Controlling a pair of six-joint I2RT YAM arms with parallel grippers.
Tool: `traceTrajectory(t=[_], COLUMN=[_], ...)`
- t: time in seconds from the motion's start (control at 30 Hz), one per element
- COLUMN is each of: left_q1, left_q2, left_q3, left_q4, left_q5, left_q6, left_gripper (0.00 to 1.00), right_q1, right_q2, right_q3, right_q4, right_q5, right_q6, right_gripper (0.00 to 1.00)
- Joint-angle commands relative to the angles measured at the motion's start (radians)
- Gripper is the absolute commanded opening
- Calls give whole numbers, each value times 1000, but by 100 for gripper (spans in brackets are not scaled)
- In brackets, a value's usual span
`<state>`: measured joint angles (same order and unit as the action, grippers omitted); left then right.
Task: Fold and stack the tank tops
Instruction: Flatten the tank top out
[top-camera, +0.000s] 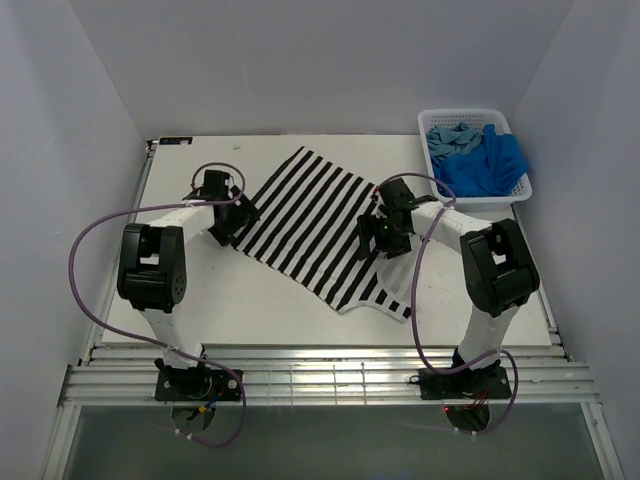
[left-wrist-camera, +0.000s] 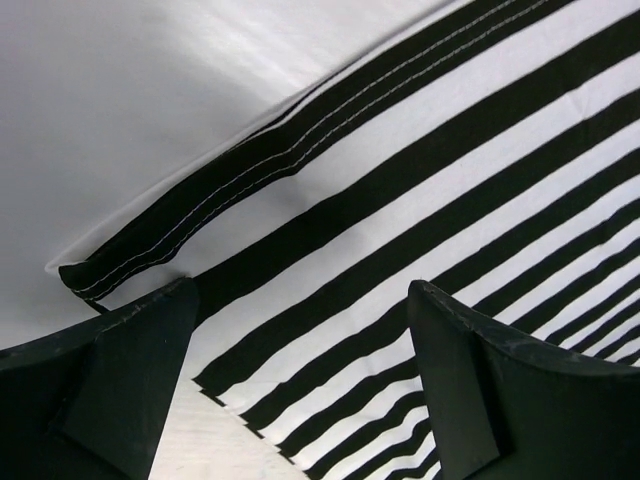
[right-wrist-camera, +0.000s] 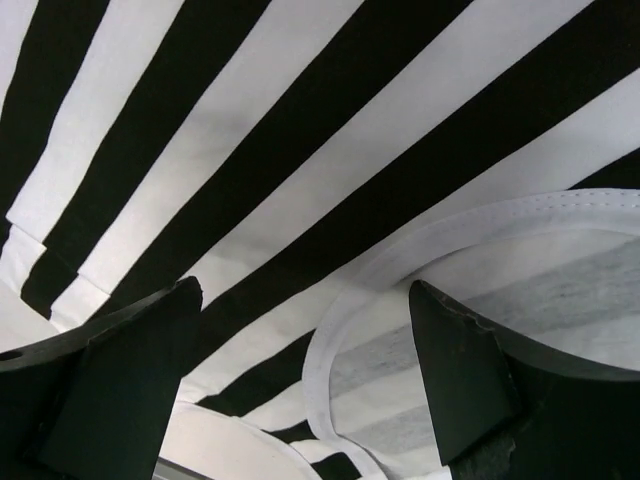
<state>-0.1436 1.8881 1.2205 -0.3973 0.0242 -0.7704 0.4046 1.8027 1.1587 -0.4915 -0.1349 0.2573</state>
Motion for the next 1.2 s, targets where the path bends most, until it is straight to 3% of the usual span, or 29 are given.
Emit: traceTrajectory(t=[0.0, 0.33, 0.57, 0.9, 1.03, 1.17], left_q1=[94, 142, 142, 142, 142, 142], left_q2=[-58, -325, -458, -580, -578, -581], left_q3=[-145, -277, -266, -276, -274, -268], left_q4=[-161, -439, -445, -472, -466, -451], left_q5=[-139, -357, -271, -259, -234, -216], left_q6=[-50, -205, -139, -119, -116, -104], left_gripper=[98, 98, 98, 98, 98, 98], right_q1=[80, 197, 198, 209, 241, 243], right_q2=[52, 225, 135, -307, -393, -381], right_q3=[53, 258, 345, -167, -329, -381], right_q4=[40, 27, -18, 57, 97, 139], right_q5=[-57, -118, -103, -109, -144, -138], right_q6=[-32, -52, -69, 54, 125, 131], right_gripper=[90, 90, 90, 90, 90, 90])
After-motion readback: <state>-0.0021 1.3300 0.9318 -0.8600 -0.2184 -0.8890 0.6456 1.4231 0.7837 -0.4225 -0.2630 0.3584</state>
